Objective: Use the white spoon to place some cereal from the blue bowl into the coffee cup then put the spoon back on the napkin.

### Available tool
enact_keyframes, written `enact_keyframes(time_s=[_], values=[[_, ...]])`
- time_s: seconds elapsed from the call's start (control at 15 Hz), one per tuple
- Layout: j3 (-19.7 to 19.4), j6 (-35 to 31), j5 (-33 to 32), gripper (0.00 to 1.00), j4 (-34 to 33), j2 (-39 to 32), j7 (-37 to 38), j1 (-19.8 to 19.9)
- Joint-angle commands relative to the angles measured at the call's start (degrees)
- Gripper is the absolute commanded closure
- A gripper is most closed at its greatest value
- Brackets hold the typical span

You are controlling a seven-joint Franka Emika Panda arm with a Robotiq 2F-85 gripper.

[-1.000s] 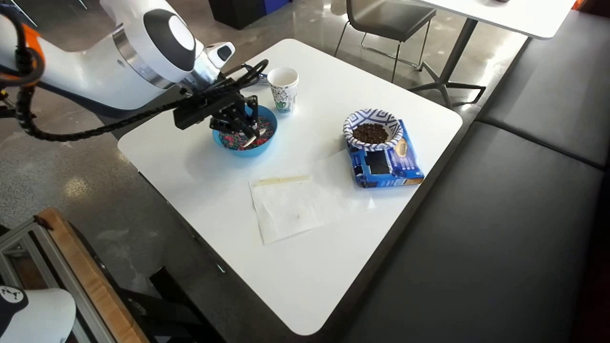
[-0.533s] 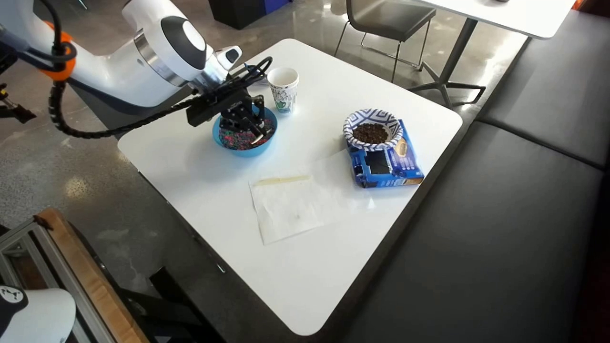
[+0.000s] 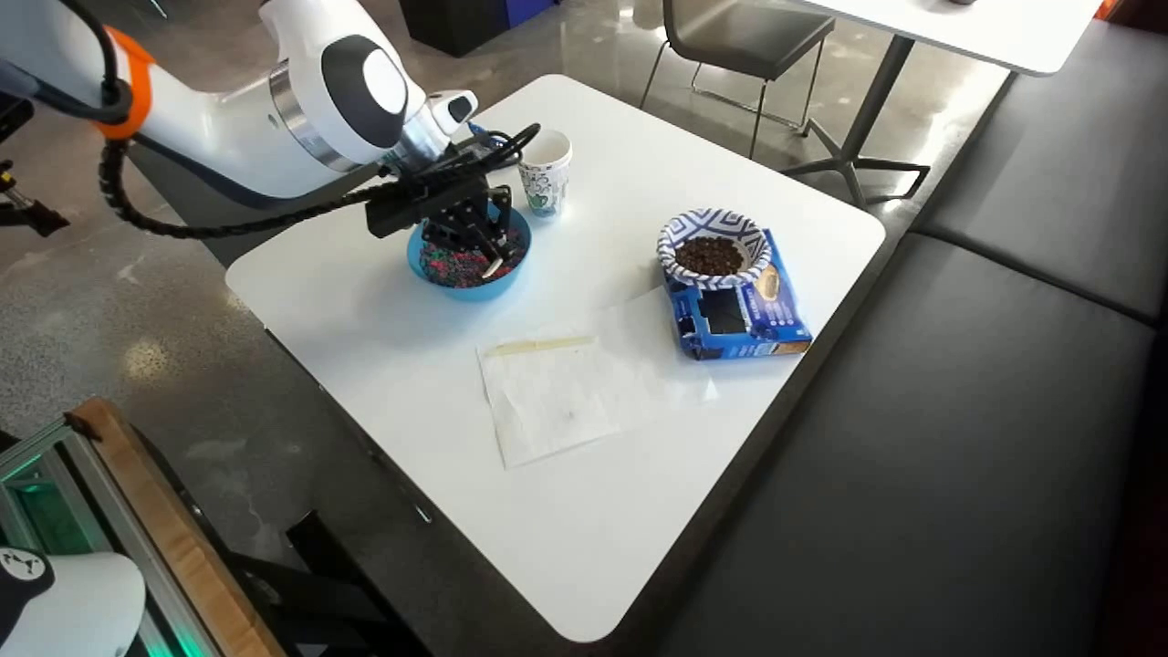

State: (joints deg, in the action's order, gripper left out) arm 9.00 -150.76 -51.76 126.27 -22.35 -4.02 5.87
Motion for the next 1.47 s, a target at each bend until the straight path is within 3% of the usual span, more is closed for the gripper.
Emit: enact_keyframes(time_s=[0.0, 0.27, 0.67, 1.4], values=[[0.5, -4.5, 12.2, 0.96, 1.8, -0.4, -10.8, 0.5], [1.4, -4.8, 25.9, 0.96, 2.8, 0.5, -23.6, 1.6], [3.0, -3.7, 39.3, 0.96, 2.7, 2.0, -37.2, 4.1], [4.5, -2.5, 55.7, 0.96, 2.6, 3.9, -58.2, 8.2]])
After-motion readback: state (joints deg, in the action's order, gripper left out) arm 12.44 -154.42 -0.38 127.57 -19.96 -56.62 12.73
